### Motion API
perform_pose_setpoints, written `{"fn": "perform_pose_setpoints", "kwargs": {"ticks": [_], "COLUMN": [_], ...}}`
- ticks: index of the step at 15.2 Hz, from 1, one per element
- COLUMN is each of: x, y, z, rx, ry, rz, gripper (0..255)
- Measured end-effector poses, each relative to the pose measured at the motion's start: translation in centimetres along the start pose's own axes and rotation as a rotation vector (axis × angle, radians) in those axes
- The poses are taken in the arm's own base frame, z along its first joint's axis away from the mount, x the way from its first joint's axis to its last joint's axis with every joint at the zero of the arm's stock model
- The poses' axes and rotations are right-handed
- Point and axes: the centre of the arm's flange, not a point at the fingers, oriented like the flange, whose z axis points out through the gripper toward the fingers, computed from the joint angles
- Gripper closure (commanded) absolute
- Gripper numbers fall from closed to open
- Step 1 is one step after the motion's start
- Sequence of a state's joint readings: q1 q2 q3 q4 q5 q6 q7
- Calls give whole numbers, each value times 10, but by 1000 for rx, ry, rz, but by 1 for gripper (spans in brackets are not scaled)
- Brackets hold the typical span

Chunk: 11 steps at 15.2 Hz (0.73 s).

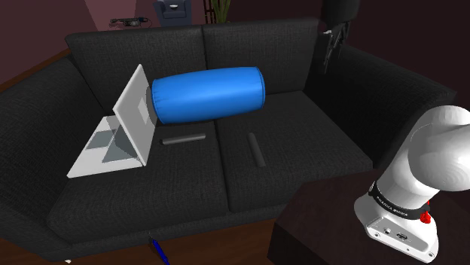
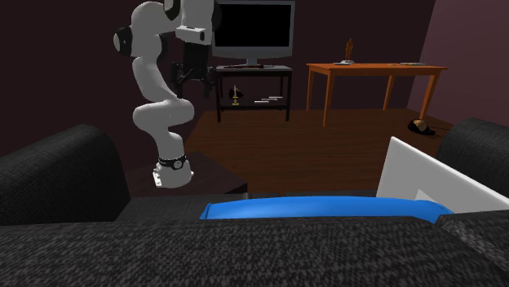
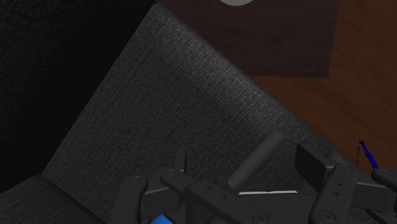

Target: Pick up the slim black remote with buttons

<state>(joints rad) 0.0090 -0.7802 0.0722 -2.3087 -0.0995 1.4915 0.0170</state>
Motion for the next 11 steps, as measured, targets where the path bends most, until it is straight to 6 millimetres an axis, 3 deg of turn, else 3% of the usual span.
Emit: {"fn": "perform_pose_setpoints", "kwargs": {"ticks": [3, 11], "x": [7, 57], "y": [-6, -27], "z": [13, 96], "rx": [10, 77], "ry": [-8, -52], "rz": [27, 207], "gripper": [0, 0]}}
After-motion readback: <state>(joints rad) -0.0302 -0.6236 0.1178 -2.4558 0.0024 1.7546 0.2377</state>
